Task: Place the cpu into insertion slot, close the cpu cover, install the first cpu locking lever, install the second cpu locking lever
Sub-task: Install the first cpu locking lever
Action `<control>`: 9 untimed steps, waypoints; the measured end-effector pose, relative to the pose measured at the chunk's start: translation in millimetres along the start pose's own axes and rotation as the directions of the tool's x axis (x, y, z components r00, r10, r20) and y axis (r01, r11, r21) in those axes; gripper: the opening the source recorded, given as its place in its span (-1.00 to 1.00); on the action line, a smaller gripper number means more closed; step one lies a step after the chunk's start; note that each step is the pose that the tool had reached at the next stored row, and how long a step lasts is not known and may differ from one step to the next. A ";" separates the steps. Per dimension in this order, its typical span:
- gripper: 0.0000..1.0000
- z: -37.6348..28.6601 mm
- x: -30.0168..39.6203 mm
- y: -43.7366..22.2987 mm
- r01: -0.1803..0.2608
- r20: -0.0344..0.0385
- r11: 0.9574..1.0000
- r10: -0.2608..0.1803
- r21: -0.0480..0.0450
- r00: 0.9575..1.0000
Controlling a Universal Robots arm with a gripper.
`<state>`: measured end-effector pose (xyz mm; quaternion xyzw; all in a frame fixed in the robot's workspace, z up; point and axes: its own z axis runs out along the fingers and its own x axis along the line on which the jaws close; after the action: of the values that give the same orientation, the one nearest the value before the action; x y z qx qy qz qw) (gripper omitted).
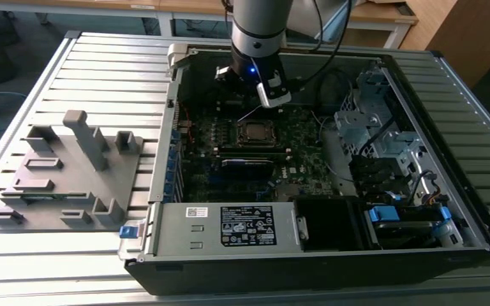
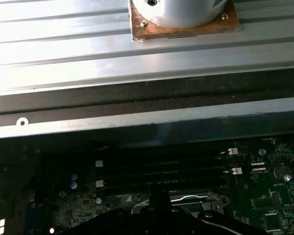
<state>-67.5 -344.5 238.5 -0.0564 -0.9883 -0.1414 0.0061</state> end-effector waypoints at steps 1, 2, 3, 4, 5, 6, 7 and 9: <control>-0.80 0.7 0.0 -0.2 0.000 0.000 1.000 0.000 0.002 1.000; -0.80 1.5 -0.1 -0.4 0.000 0.000 1.000 0.000 0.003 1.000; -0.80 2.3 -0.1 -0.5 0.000 0.001 1.000 0.000 0.004 1.000; -0.80 3.2 -0.2 -0.7 0.000 0.001 1.000 0.000 0.006 1.000; -0.80 4.0 -0.4 -0.7 0.000 0.001 1.000 0.000 0.006 1.000; -0.80 4.6 -0.8 -0.7 0.000 0.001 1.000 0.000 0.007 1.000; -0.80 5.2 -1.4 -0.5 0.000 0.001 1.000 0.000 0.007 1.000; -0.80 6.4 -2.5 -0.1 0.000 0.001 1.000 0.000 0.008 1.000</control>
<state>-65.0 -343.1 232.3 -0.0565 -0.9889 -0.1375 0.0059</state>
